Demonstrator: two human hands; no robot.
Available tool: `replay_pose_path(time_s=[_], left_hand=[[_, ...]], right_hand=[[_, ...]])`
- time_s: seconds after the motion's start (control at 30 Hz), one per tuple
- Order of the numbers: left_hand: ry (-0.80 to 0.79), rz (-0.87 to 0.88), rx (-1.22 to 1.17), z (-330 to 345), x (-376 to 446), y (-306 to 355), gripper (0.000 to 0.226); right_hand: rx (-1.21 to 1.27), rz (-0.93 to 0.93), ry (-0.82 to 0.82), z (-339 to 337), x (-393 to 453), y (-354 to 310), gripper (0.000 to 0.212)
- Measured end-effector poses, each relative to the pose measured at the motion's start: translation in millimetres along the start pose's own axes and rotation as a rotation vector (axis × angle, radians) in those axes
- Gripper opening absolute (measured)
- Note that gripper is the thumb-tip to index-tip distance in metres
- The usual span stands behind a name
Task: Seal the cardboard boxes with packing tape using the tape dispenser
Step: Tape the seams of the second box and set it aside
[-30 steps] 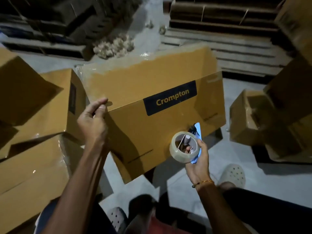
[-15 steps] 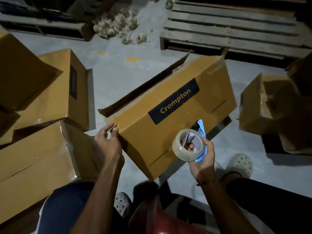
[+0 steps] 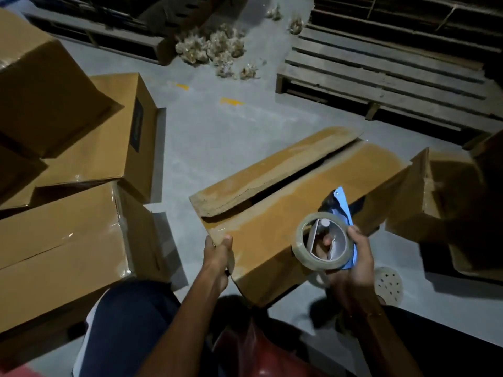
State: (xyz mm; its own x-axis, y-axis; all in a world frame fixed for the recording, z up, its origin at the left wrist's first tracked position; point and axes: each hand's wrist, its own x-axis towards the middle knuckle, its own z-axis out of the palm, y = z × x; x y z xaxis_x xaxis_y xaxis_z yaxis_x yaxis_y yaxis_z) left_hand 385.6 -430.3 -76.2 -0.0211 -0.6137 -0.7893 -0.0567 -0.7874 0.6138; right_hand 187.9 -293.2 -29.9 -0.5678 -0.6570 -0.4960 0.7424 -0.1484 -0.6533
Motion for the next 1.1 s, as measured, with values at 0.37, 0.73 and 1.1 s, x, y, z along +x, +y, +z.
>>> replay_pose_path(time_s=[0.37,0.73,1.1], left_hand=[[0.105,0.209,0.292,-16,30,-25,0.063],[0.101,0.8,1.449,7,32,-11,0.061],[0.055,0.562,0.797,-9,35,-46,0.068]], right_hand=[[0.087,0.12,0.13,-37,-10,4,0.086],[0.013,0.128,0.084,-39,1,-3,0.082],[-0.83,0.007,-0.479,48,59,-19,0.034]])
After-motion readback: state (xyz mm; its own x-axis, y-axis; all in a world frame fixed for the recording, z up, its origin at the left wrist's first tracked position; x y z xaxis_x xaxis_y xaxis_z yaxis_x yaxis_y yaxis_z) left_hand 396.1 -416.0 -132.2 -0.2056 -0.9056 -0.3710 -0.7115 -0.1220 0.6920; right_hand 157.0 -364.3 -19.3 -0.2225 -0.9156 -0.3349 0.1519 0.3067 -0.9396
